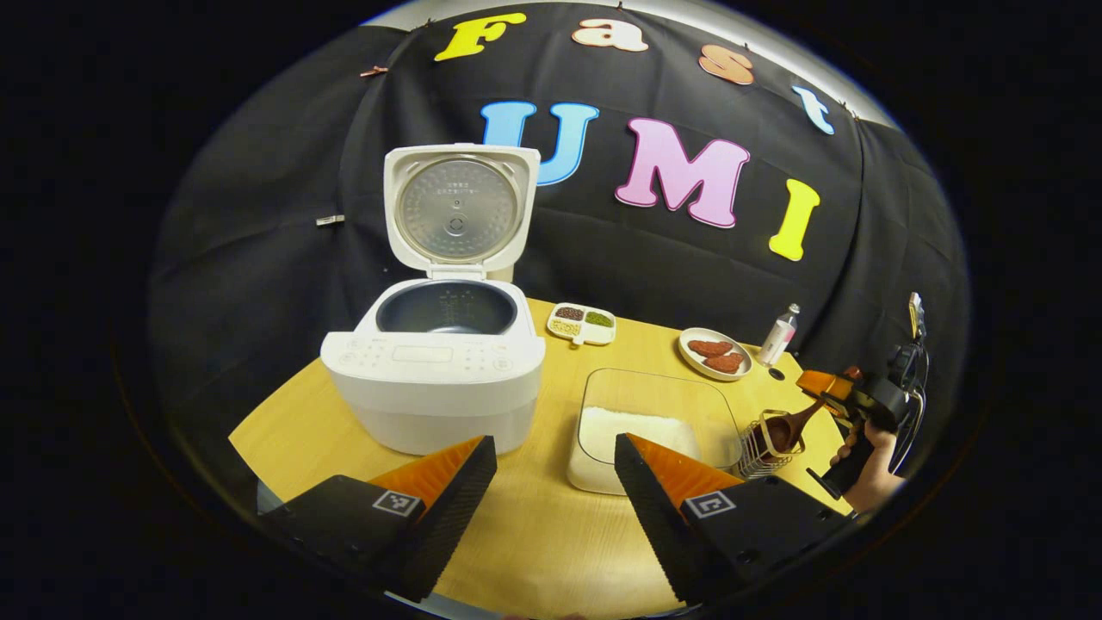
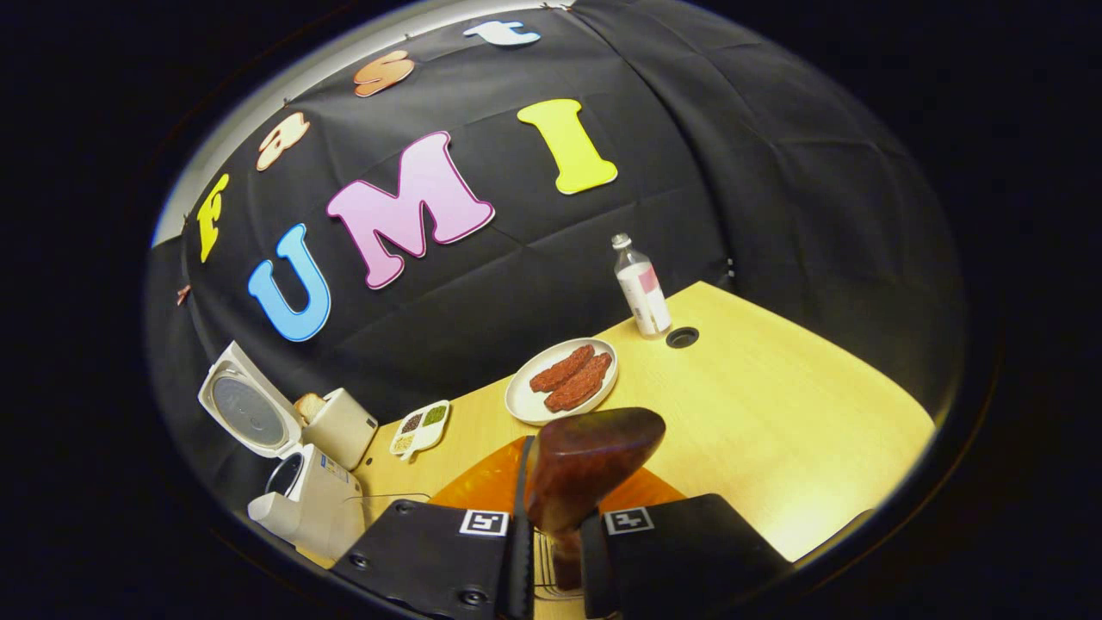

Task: Close the left gripper, press the button to open the rice cooker; take a wooden spoon from the chopstick holder with the right hand, scoop a spoonful of rice and pour it into the rice cooker, then put the wooden spoon back into the chopstick holder.

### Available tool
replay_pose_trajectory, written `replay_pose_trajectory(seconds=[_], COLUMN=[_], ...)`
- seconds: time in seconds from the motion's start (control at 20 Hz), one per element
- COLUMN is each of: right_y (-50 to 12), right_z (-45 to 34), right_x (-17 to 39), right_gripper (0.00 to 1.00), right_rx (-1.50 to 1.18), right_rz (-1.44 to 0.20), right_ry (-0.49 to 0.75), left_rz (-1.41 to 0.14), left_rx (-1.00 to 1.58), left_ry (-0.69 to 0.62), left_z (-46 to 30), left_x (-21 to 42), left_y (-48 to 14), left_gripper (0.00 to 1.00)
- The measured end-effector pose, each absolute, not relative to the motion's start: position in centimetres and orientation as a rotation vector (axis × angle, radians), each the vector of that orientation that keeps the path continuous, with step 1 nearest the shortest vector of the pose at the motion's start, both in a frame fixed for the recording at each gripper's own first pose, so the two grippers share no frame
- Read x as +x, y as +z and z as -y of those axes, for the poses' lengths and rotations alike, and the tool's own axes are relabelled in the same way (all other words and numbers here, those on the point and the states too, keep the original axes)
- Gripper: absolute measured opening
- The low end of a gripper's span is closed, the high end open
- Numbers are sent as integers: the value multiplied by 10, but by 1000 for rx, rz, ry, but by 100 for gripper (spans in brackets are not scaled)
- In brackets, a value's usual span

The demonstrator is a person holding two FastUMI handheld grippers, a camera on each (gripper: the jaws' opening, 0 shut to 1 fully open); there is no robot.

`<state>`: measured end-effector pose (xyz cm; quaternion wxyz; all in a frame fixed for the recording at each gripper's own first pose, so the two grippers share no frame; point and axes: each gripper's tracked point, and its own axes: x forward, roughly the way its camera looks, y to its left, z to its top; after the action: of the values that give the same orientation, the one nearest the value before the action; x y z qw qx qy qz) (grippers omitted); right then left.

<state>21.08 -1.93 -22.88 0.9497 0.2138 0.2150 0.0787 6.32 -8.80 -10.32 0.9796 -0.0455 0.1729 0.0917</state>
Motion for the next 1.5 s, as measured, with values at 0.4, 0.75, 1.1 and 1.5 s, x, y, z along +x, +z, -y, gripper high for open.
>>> replay_pose_trajectory(seconds=[0.4,0.75,1.1,1.5], right_y=[-202,-163,-117,-100], right_z=[38,95,136,141], right_x=[197,177,143,86], right_gripper=[99,98,98,98], right_rx=[364,301,239,213], right_rz=[-411,-377,-321,-316], right_ry=[144,26,-77,-163], left_rz=[-244,-137,10,161], left_rx=[-43,45,98,122], left_ry=[276,307,264,237], left_z=[37,-19,-48,-84], left_x=[69,90,142,223], left_y=[-42,50,161,252], left_gripper=[96,95,95,94])
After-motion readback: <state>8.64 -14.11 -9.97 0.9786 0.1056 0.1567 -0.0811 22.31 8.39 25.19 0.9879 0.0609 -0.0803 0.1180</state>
